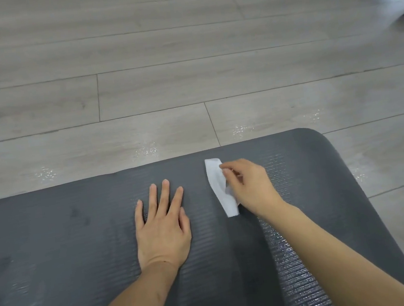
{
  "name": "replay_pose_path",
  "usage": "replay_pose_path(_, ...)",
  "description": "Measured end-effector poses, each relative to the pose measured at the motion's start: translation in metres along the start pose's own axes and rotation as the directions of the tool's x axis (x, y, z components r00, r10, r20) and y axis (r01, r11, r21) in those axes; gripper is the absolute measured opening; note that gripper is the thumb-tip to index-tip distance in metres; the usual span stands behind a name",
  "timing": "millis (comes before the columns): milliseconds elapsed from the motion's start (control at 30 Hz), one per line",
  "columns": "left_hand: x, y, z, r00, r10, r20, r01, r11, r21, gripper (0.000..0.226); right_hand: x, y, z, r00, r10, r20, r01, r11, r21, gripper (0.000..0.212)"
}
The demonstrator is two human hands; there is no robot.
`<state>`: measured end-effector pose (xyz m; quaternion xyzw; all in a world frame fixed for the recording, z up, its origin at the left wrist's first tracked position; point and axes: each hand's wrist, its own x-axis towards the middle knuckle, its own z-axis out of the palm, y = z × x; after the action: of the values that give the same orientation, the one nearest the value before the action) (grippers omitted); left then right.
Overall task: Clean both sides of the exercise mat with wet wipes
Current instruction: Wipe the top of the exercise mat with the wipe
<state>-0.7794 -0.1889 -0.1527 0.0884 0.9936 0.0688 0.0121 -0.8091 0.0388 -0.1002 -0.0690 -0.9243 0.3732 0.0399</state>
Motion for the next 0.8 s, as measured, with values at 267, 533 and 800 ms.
replay_pose_path(267,0.002,0.000,0.001,1.000,0.007,-0.008,-0.007,1.000,0.011,0.057,-0.014,0.024,0.013,0.987,-0.157,0.025,0.157,0.946,-0.282,0.030)
replay_pose_path(533,0.002,0.000,0.000,1.000,0.010,-0.010,-0.010,1.000,0.010,0.056,-0.033,-0.002,0.038,0.979,-0.192,-0.064,0.154,0.911,-0.382,0.023)
replay_pose_path(800,0.003,0.000,0.000,1.000,0.011,-0.017,-0.011,1.000,0.016,0.057,-0.015,0.010,0.029,0.972,-0.236,-0.015,0.210,0.890,-0.405,0.006)
